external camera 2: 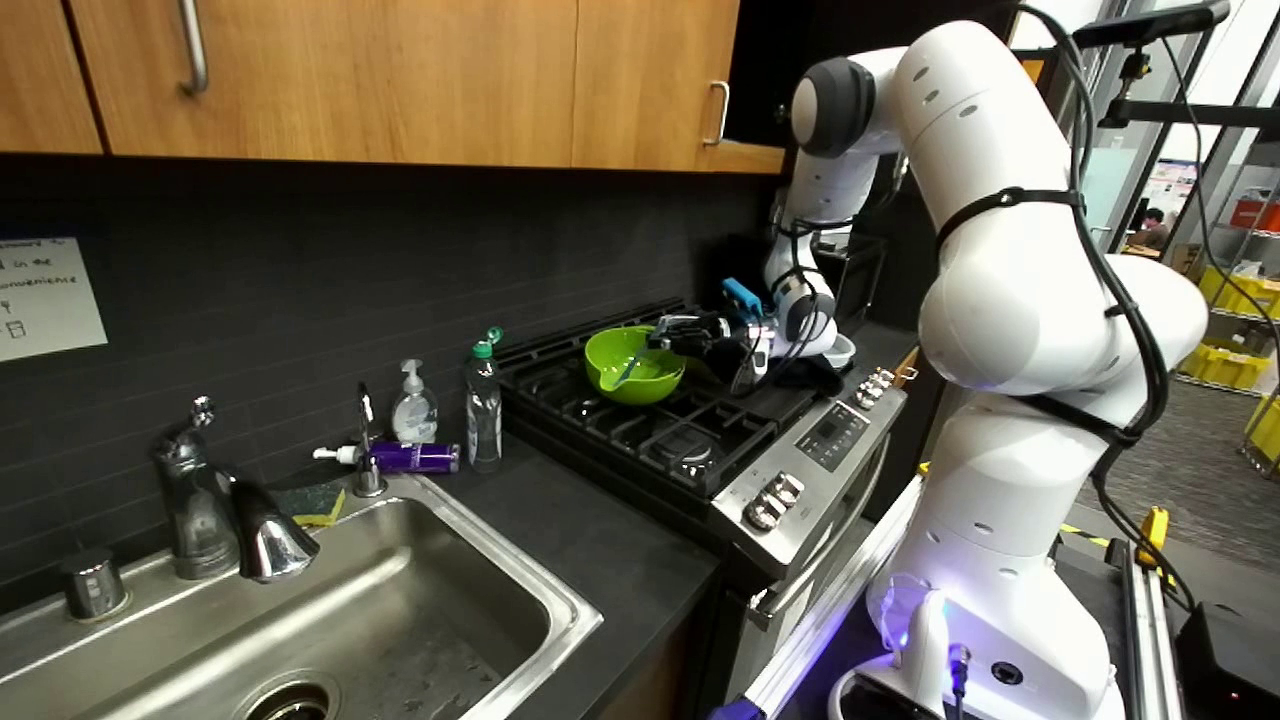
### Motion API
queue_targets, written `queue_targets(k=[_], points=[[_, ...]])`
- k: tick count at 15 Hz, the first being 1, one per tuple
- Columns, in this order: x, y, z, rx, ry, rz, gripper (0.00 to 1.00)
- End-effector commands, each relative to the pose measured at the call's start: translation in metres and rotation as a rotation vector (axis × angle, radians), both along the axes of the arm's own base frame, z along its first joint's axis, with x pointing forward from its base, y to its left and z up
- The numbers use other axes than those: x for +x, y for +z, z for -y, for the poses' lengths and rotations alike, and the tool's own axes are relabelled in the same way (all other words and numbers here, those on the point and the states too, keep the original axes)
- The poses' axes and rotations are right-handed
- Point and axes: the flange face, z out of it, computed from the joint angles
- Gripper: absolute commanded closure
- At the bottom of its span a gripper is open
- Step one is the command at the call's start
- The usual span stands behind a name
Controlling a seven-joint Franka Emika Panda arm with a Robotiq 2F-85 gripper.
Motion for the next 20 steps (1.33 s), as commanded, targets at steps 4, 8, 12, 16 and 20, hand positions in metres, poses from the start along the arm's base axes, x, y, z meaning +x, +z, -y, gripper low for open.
queue_targets(k=[4,8,12,16,20], points=[[-0.023,0.010,0.031,-0.044,-0.044,-0.039,0.95],[-0.027,0.015,0.041,-0.062,-0.058,-0.044,0.95],[-0.028,0.018,0.042,-0.071,-0.061,-0.046,0.95],[-0.026,0.014,0.038,-0.071,-0.055,-0.058,0.95],[-0.018,0.008,0.027,-0.053,-0.037,-0.054,0.95]])
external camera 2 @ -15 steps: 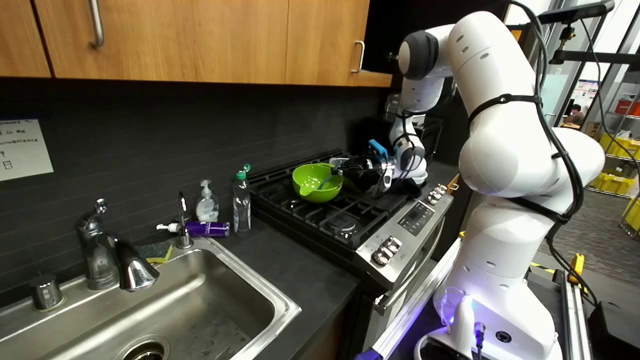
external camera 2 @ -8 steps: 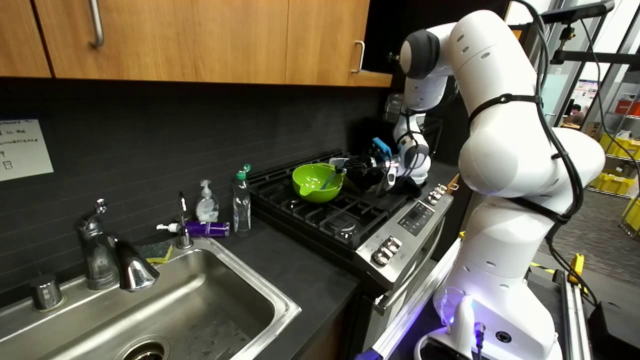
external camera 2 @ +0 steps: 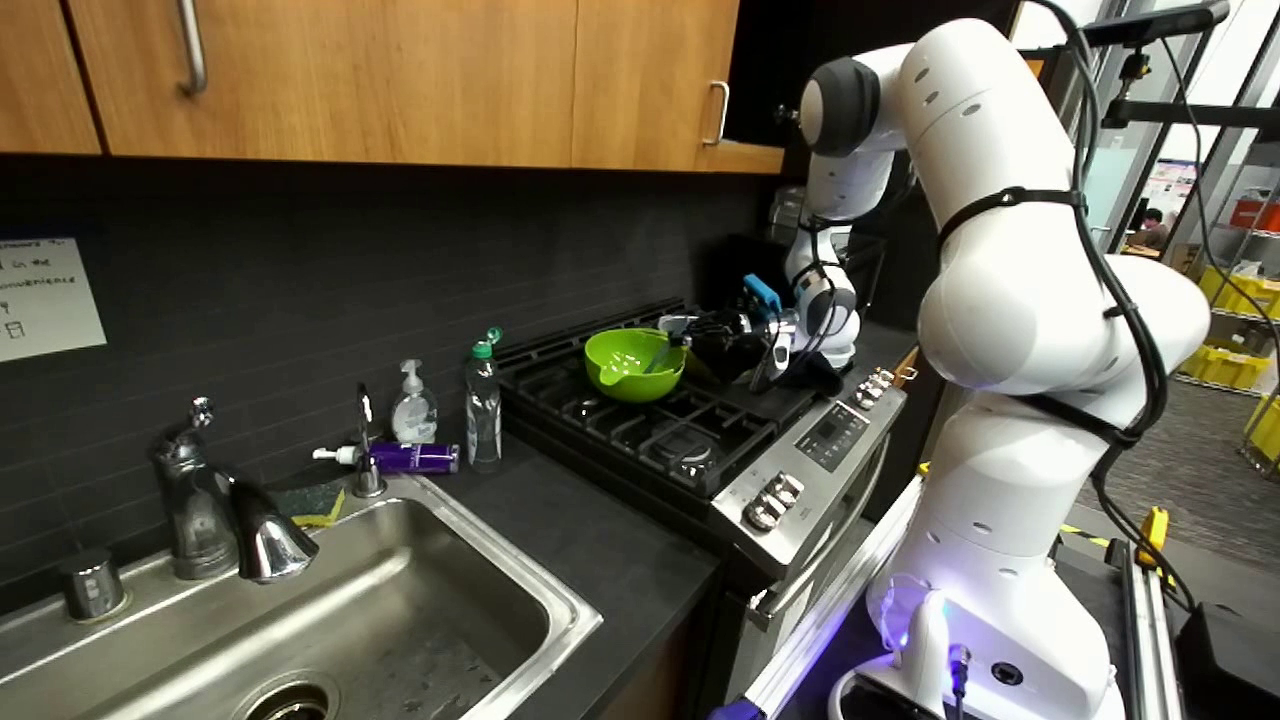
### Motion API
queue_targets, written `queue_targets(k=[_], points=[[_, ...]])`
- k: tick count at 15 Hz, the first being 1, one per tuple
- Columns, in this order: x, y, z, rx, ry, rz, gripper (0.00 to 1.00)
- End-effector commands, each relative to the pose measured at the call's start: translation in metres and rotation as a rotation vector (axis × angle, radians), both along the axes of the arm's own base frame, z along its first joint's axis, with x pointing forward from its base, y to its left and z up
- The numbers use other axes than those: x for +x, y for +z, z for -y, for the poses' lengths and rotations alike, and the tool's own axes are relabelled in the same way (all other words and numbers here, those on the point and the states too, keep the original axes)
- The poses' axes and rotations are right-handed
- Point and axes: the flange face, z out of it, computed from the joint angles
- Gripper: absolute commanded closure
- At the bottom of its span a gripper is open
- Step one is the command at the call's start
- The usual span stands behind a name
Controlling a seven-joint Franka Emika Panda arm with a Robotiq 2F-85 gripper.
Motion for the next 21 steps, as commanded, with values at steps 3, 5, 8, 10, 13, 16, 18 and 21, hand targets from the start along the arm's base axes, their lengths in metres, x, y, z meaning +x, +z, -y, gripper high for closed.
queue_targets(k=[3,5,8,10,13,16,18,21], points=[[0.012,-0.004,-0.019,0.012,0.032,-0.020,0.95],[0.017,-0.006,-0.025,0.023,0.042,-0.014,0.95],[0.024,-0.008,-0.033,0.034,0.056,-0.006,0.95],[0.027,-0.009,-0.037,0.041,0.063,0.000,0.95],[0.033,-0.010,-0.042,0.053,0.070,0.016,0.95],[0.044,-0.007,-0.048,0.066,0.080,0.043,0.95],[0.054,-0.004,-0.053,0.080,0.090,0.070,0.95],[0.071,-0.002,-0.063,0.099,0.109,0.111,0.95]])
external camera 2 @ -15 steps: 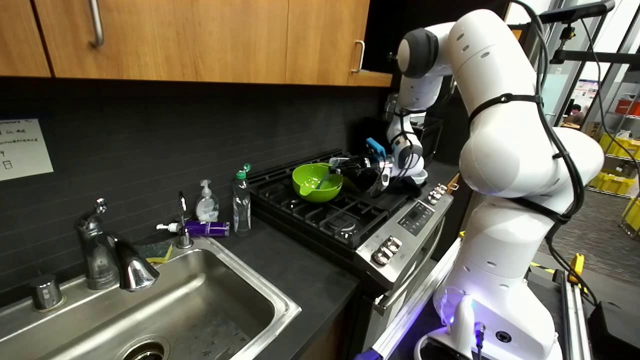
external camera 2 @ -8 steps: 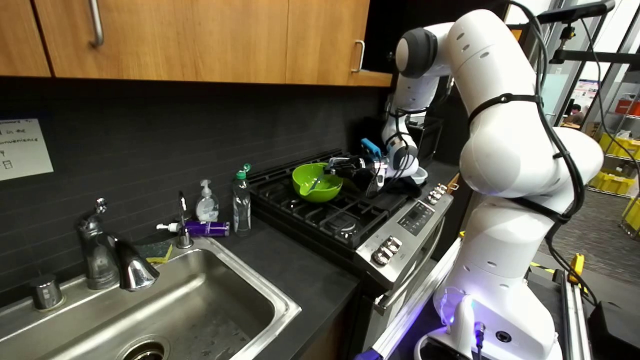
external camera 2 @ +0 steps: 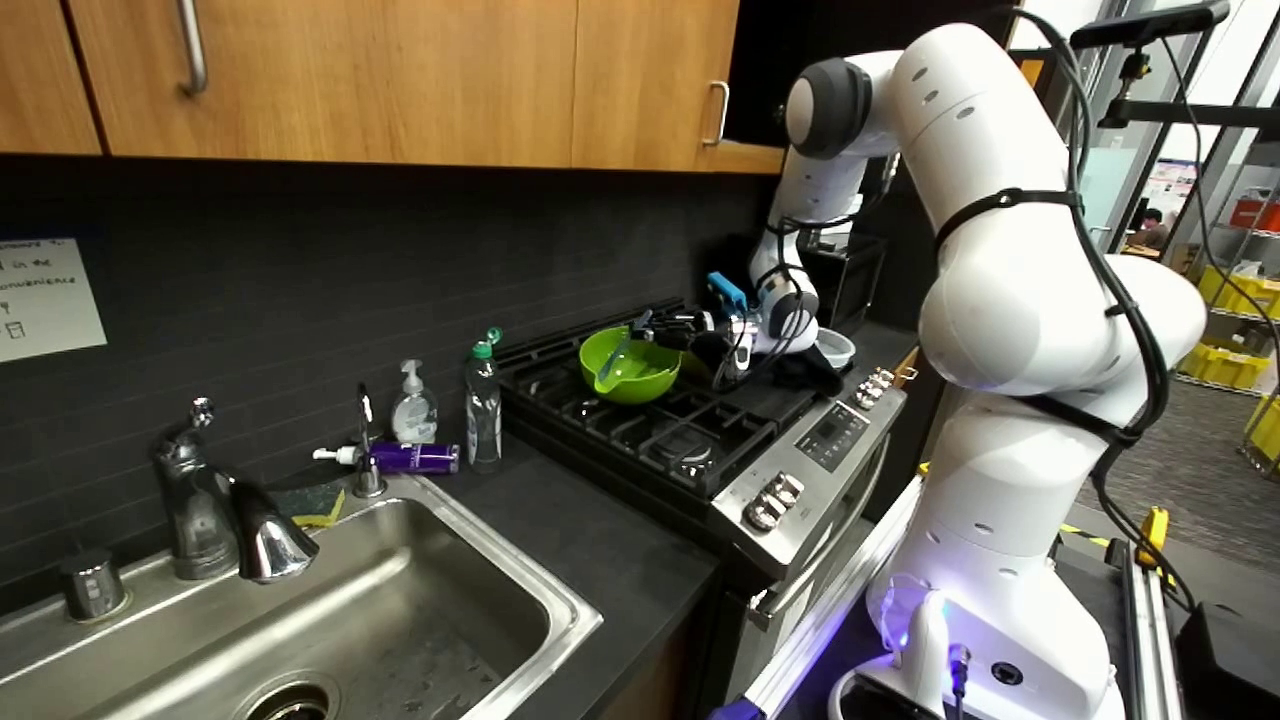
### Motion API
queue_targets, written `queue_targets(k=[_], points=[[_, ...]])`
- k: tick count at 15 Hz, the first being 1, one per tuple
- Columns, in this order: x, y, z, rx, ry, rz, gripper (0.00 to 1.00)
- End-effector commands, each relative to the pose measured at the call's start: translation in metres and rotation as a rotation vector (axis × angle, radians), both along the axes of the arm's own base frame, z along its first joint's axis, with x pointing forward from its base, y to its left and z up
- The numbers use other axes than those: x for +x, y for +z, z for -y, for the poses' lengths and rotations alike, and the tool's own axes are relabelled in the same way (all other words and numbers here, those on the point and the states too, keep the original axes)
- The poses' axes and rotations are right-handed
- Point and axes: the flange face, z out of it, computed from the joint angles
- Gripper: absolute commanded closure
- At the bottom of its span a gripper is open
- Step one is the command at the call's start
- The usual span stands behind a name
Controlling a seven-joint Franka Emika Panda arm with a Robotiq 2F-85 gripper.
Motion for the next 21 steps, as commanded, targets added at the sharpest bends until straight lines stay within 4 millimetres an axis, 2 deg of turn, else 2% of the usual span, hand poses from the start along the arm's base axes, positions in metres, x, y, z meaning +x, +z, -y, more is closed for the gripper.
queue_targets(k=[1,4,8,15,21], points=[[0.024,0.001,-0.012,0.030,0.022,0.046,0.95],[0.036,0.002,-0.019,0.045,0.038,0.076,0.95],[0.037,-0.003,-0.020,0.063,0.042,0.087,0.95],[0.019,-0.013,-0.009,0.061,0.017,0.066,0.95],[-0.005,0.011,0.014,-0.086,-0.007,0.003,0.95]])
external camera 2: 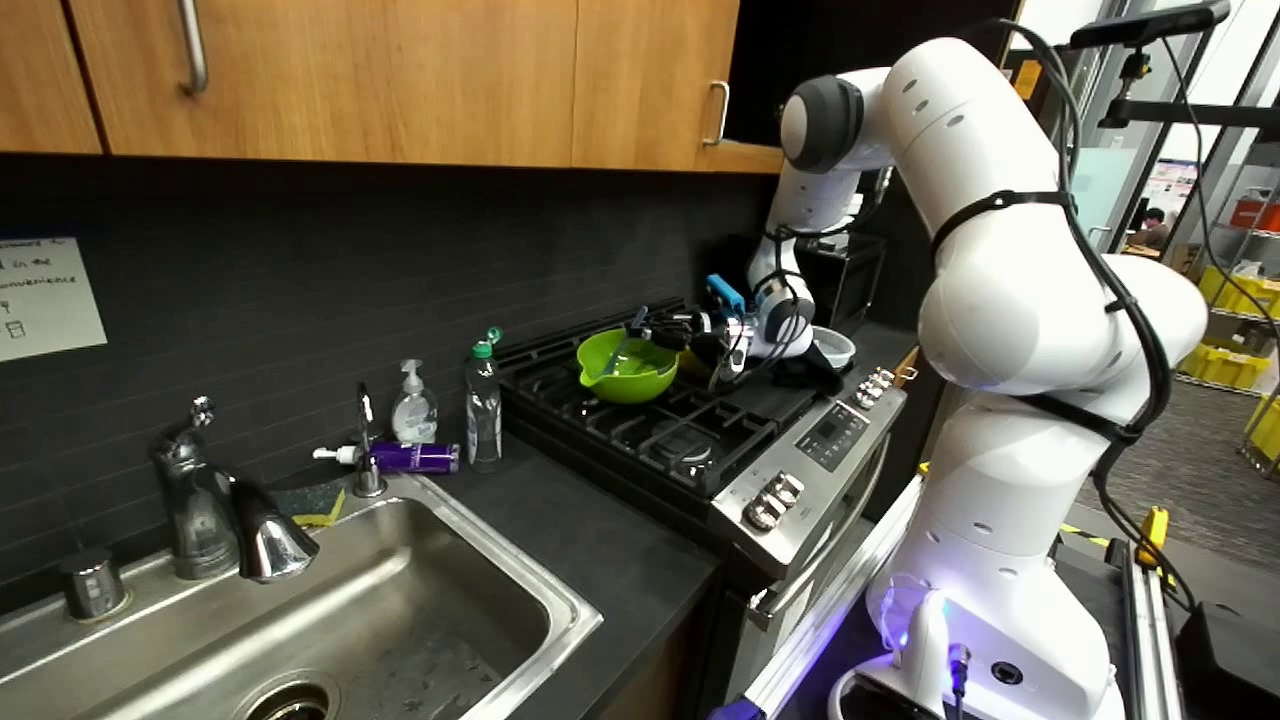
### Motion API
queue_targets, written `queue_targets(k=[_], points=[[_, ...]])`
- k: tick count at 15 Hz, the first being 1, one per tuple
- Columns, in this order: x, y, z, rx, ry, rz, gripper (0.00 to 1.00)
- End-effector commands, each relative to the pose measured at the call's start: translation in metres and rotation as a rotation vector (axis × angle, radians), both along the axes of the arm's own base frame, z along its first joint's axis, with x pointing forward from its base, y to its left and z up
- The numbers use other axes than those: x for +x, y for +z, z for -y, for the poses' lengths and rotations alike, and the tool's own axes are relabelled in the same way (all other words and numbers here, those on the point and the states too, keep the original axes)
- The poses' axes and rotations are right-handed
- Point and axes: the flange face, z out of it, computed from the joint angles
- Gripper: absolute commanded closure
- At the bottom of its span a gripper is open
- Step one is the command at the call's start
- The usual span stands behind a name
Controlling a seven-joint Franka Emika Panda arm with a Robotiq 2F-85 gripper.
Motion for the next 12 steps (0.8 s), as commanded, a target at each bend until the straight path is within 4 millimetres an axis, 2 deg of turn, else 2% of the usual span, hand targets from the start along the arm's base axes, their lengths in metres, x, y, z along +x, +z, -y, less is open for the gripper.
queue_targets(k=[1,2,4,7,10,12], points=[[-0.020,0.025,0.012,-0.150,-0.018,-0.078,0.56],[-0.026,0.030,0.018,-0.190,-0.021,-0.104,0.55],[-0.039,0.036,0.026,-0.285,-0.024,-0.166,0.45],[-0.062,0.040,0.032,-0.412,-0.015,-0.244,0.26],[-0.091,0.034,0.034,-0.481,0.000,-0.295,0.03],[-0.109,0.031,0.038,-0.507,0.000,-0.320,0.00]])
